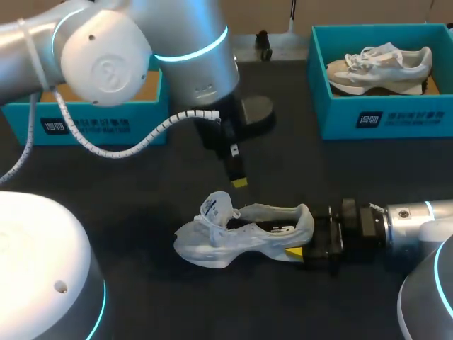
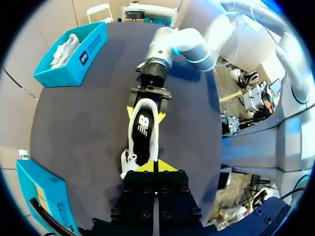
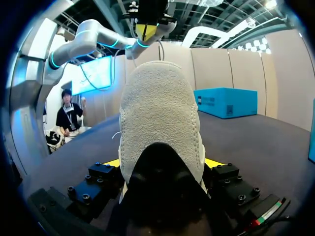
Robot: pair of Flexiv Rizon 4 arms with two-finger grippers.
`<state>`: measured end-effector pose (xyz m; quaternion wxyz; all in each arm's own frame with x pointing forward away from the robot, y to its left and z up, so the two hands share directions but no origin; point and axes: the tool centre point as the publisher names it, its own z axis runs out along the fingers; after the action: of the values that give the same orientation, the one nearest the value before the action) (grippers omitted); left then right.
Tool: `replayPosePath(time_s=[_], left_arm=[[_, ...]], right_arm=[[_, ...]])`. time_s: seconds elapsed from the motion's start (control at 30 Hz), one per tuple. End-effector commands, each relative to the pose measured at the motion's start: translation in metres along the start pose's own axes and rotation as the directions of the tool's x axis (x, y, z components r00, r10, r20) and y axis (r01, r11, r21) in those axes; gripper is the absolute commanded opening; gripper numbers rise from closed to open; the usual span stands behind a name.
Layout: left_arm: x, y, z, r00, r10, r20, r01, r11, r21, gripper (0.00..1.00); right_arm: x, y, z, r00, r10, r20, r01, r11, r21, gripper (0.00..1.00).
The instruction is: Take the shoe out of the shoebox, open the shoe tongue, remove and reinsert the insole, then place the shoe into the shoebox
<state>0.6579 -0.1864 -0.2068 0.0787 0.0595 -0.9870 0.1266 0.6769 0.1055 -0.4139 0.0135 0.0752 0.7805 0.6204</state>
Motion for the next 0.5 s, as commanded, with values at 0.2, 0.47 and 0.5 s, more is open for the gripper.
replayPosePath(time_s=[0.2,0.47,0.5], left_arm=[[-0.005,-0.002,0.011,0.998,0.067,-0.014,-0.067,0.998,-0.020,0.00],[-0.009,-0.014,0.037,0.975,0.222,0.005,-0.221,0.975,-0.030,0.00],[-0.008,-0.014,0.038,0.973,0.230,0.004,-0.230,0.973,-0.025,0.00]], right_arm=[[0.000,0.001,0.001,1.000,0.001,0.003,-0.001,1.000,0.003,0.00],[0.000,0.001,0.001,1.000,0.001,0.003,-0.001,1.000,0.003,0.00],[0.000,0.001,0.001,1.000,0.001,0.003,-0.001,1.000,0.003,0.00]])
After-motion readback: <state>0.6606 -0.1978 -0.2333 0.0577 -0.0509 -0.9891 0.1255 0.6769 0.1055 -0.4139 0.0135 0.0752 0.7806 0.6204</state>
